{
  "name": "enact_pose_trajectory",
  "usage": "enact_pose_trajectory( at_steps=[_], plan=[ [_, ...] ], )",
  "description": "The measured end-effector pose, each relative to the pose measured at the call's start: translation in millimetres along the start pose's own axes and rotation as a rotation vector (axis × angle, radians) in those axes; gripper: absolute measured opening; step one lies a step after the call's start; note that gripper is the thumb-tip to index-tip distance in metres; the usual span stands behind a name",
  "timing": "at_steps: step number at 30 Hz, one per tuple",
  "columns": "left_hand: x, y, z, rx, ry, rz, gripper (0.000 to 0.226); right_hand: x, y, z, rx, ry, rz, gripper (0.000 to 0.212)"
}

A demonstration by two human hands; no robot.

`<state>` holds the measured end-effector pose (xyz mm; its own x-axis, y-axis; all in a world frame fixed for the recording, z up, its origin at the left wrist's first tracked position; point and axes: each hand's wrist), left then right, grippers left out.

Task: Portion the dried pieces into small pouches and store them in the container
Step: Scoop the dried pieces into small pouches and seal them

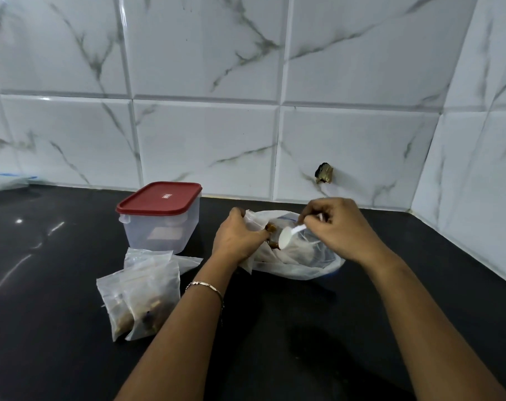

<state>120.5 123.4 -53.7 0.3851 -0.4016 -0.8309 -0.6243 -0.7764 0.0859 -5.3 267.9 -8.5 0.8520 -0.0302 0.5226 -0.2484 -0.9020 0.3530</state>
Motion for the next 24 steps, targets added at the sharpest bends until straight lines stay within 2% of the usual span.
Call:
enact_pose_trajectory(
  at_steps=[3, 6, 8, 11, 17, 20, 24],
  plan=[
    [2, -5, -1, 0.092, 0.119, -0.004, 0.055, -4, 3, 21, 0.019, -0.28, -0.021, 0.019],
    [6, -9, -3, 0.153, 0.185, -0.015, 0.058, -10, 7, 42, -0.037, -0.501, -0.043, 0.03],
    [7, -9, -7, 0.185, 0.192, -0.028, 0.056, -11, 10, 48, -0.047, -0.583, -0.038, 0.036],
    [10, -6, -13, 0.226, 0.173, -0.046, 0.047, -11, 19, 56, -0.005, -0.673, -0.044, 0.033],
    [13, -6, -22, 0.262, 0.119, -0.05, 0.03, -17, 39, 81, 0.164, -0.598, -0.023, 0.02],
    [18, -2, -23, 0.248, 0.071, -0.053, 0.053, -22, 39, 83, 0.199, -0.544, -0.017, 0.025],
    [21, 0, -25, 0.222, 0.053, -0.068, 0.054, -28, 42, 69, 0.224, -0.528, -0.066, 0.025]
  ],
)
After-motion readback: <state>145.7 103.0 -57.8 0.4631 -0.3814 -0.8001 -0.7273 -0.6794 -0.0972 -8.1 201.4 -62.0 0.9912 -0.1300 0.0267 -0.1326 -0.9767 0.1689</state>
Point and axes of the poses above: each hand's wrist, its own y-axis towards the middle knuckle, its own z-axis out of the palm, x = y × z, and after that the axes turned 12 degrees about x, right-handed
